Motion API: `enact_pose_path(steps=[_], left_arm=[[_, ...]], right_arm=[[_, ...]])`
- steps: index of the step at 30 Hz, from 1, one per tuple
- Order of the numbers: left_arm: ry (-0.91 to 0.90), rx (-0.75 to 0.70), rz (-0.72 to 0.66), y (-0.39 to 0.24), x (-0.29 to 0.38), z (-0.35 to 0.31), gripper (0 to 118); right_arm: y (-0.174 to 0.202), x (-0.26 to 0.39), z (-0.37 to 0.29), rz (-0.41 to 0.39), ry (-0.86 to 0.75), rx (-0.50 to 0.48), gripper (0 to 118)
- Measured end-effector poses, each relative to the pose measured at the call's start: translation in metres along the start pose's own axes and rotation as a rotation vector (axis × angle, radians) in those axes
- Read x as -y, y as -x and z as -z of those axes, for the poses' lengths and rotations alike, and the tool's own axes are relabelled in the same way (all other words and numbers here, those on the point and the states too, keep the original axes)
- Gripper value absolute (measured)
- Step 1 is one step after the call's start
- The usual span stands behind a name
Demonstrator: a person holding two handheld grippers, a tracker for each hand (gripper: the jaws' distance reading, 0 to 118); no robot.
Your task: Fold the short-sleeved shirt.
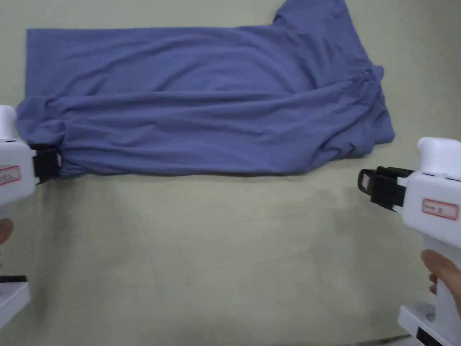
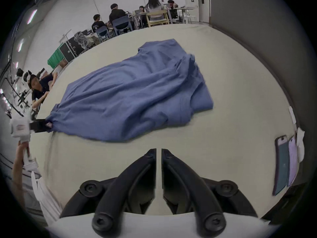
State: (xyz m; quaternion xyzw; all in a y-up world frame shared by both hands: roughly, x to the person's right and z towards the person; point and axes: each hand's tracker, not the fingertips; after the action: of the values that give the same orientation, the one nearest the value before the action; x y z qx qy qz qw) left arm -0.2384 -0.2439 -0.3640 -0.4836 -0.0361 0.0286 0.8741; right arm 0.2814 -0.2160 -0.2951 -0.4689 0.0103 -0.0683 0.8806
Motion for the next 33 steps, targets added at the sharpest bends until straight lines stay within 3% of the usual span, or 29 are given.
enact_pose_path(steps=[1, 3, 4, 6, 8, 9, 10, 11, 12, 13, 15, 23, 26, 33], left_arm=[[-0.018, 0.005, -0.003, 0.000, -0.002, -0.005, 5], [-0.027, 0.013, -0.015, 0.001, -0.005, -0.009, 5], [-0.032, 0.016, -0.023, 0.001, -0.005, -0.008, 5], [-0.019, 0.017, -0.025, 0.001, -0.007, -0.004, 5], [-0.005, 0.005, -0.013, -0.003, -0.006, -0.001, 5], [0.001, 0.004, -0.011, -0.003, -0.006, 0.001, 5], [0.006, 0.005, -0.013, -0.003, -0.006, 0.002, 5], [0.010, 0.005, -0.014, -0.003, -0.005, 0.002, 5], [0.012, 0.007, -0.016, -0.003, -0.005, 0.003, 5], [0.016, 0.009, -0.018, -0.003, -0.005, 0.003, 5], [0.017, 0.015, -0.020, -0.001, -0.006, 0.000, 5], [-0.010, 0.024, 0.002, 0.007, -0.015, -0.033, 5], [-0.002, 0.005, 0.042, 0.006, -0.010, -0.046, 5], [0.074, -0.016, 0.074, 0.011, 0.022, -0.036, 5]], right_arm=[[-0.004, -0.011, 0.003, 0.013, -0.007, 0.048, 46], [-0.014, -0.029, 0.025, 0.013, 0.077, 0.038, 118], [-0.020, -0.038, 0.023, 0.024, 0.010, 0.002, 118], [-0.031, -0.053, 0.050, 0.075, 0.094, 0.023, 118], [-0.040, -0.065, 0.076, 0.071, 0.112, 0.054, 118], [-0.043, -0.066, 0.086, 0.075, 0.136, 0.076, 114], [-0.039, -0.070, 0.097, 0.090, 0.177, 0.071, 99], [-0.036, -0.068, 0.102, 0.091, 0.208, 0.009, 70], [-0.031, -0.065, 0.100, 0.073, 0.181, 0.034, 68], [-0.024, -0.064, 0.086, 0.001, 0.130, 0.051, 55], [-0.021, -0.063, 0.075, -0.016, 0.127, 0.028, 18], [-0.023, -0.053, 0.027, 0.030, 0.030, -0.062, 16], [-0.014, -0.036, -0.001, -0.014, -0.010, -0.039, 16], [-0.017, 0.011, 0.000, 0.011, 0.091, -0.031, 16]])
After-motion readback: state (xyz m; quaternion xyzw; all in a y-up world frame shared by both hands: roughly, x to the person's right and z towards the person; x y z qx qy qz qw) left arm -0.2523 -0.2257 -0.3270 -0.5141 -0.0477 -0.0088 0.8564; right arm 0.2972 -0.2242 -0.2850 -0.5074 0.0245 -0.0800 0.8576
